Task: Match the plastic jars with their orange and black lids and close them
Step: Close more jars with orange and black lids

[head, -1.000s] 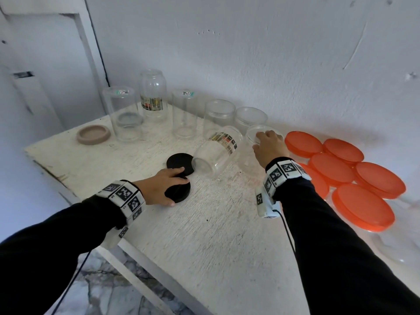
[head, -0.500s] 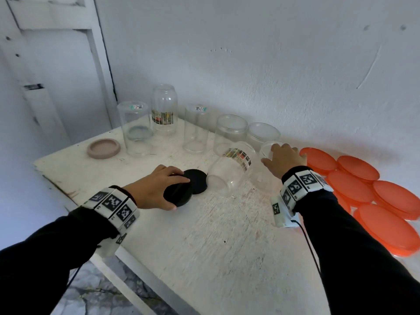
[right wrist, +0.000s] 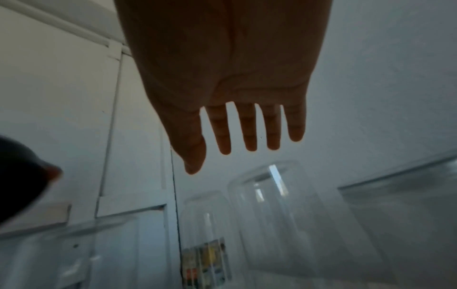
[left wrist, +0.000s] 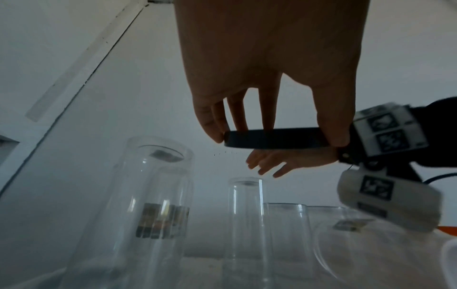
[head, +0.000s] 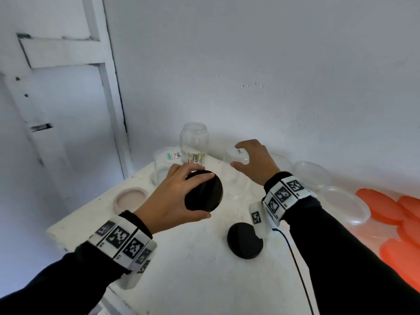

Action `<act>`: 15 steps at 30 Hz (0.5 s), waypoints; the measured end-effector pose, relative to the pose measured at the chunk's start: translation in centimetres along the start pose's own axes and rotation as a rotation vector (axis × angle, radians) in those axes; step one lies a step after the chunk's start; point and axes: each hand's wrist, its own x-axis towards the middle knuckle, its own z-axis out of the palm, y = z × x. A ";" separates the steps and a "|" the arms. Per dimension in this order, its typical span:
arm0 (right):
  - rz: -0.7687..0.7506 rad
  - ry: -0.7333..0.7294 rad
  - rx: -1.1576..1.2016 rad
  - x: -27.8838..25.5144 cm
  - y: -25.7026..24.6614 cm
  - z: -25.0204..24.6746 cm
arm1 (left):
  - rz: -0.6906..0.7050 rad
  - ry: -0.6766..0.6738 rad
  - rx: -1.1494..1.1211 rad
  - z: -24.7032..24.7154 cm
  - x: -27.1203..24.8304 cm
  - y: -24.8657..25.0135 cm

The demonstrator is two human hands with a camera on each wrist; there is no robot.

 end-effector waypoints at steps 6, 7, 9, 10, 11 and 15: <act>0.190 -0.056 -0.169 2.7 -0.1 3.0 | 0.077 -0.047 -0.058 -1.3 1.2 -2.5; 0.196 -0.066 -0.202 2.9 0.0 3.3 | 0.088 -0.060 -0.066 -1.4 1.5 -2.9; 0.216 -0.056 -0.261 3.1 -0.1 3.4 | 0.113 -0.076 -0.079 -1.5 2.1 -3.3; 0.229 -0.051 -0.284 3.1 -0.1 3.3 | 0.122 -0.081 -0.084 -1.4 2.3 -3.5; 0.245 -0.049 -0.296 3.0 -0.2 3.2 | 0.133 -0.085 -0.091 -1.4 2.5 -3.7; 0.265 -0.065 -0.308 2.4 -0.6 2.6 | 0.182 -0.079 -0.114 -1.2 3.2 -4.3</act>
